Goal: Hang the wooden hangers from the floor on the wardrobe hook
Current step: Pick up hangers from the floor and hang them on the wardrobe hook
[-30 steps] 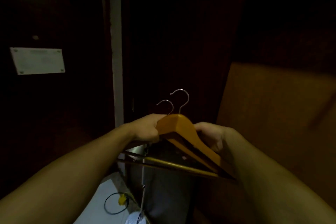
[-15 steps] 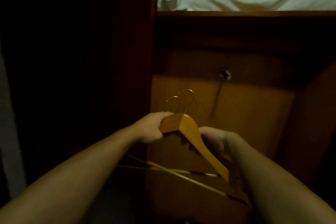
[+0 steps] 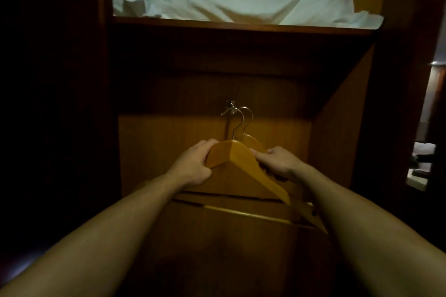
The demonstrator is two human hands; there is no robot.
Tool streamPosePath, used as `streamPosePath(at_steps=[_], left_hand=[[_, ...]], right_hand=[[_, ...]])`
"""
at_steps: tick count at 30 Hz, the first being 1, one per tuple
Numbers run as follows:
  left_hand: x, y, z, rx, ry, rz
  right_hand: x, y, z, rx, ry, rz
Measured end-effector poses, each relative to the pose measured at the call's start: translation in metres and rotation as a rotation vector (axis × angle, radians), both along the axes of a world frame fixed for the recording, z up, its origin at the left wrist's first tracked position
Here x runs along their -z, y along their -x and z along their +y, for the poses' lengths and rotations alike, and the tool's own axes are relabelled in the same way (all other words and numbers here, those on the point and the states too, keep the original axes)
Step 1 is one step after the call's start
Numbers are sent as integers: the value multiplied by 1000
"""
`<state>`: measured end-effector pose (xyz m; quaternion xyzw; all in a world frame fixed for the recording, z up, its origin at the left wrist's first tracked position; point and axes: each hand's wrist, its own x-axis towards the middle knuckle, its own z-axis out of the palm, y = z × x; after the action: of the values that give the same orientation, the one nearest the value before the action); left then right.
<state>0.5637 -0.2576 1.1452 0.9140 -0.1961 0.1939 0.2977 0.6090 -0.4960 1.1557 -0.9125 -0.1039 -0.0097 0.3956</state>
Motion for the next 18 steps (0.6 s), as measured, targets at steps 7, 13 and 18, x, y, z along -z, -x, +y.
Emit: streamPosePath(at_steps=[7, 13, 18], left_hand=[[-8, -88, -37, -30, -53, 58], [-6, -156, -59, -26, -57, 113], [4, -197, -64, -73, -47, 183]], right_hand=[[-22, -108, -37, 88, 60, -145], [-33, -194, -49, 199, 149, -200], [-37, -238, -38, 171, 271, -230]])
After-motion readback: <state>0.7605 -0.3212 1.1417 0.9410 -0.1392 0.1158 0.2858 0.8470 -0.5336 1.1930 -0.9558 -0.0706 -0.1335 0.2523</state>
